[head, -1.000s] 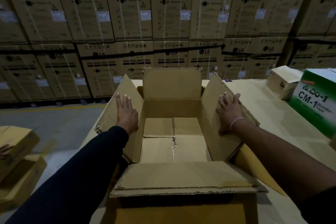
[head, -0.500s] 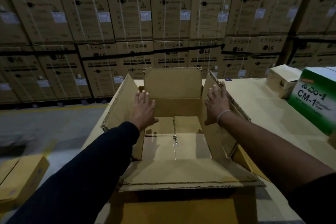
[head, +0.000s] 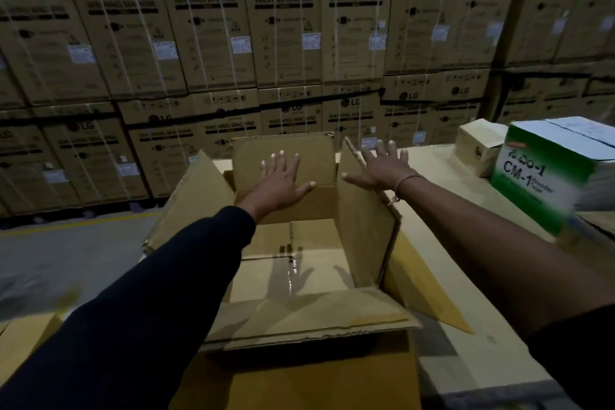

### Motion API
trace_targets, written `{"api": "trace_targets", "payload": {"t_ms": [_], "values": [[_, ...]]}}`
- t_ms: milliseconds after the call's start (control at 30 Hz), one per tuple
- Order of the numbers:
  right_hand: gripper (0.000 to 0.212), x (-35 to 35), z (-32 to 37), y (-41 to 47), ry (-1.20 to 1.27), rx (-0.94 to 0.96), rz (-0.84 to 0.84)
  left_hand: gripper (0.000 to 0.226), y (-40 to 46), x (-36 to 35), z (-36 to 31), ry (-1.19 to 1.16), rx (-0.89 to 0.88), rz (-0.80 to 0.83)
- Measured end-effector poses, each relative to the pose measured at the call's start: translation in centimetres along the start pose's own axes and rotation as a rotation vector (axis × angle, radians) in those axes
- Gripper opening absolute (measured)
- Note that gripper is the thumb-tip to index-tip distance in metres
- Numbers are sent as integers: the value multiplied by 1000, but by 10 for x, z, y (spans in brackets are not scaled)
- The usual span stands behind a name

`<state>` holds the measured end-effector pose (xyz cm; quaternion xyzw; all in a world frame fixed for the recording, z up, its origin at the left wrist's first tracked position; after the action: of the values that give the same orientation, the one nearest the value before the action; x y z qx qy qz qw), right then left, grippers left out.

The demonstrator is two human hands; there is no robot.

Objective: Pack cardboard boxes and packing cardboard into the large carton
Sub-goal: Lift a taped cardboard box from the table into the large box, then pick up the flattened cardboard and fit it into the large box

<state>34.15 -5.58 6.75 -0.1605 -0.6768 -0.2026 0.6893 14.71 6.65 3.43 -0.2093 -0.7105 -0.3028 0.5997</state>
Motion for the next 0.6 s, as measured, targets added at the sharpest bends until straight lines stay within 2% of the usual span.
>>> {"api": "trace_targets", "payload": {"t_ms": [167, 600], "values": [[98, 16, -85, -15, 91, -23, -71, 84, 17, 13, -80, -89, -78, -70], [92, -26, -352, -78, 164, -172, -55, 82, 25, -31, -335, -188, -211, 8]]}}
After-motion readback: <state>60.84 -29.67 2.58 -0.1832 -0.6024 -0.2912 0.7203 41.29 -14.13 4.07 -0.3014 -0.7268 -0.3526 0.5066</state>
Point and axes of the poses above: each hand's wrist, its own y-axis towards the middle knuckle, its own x-axis out of the back of the hand, z = x × y, the point moved 9 cm from there along y, towards the middle knuckle
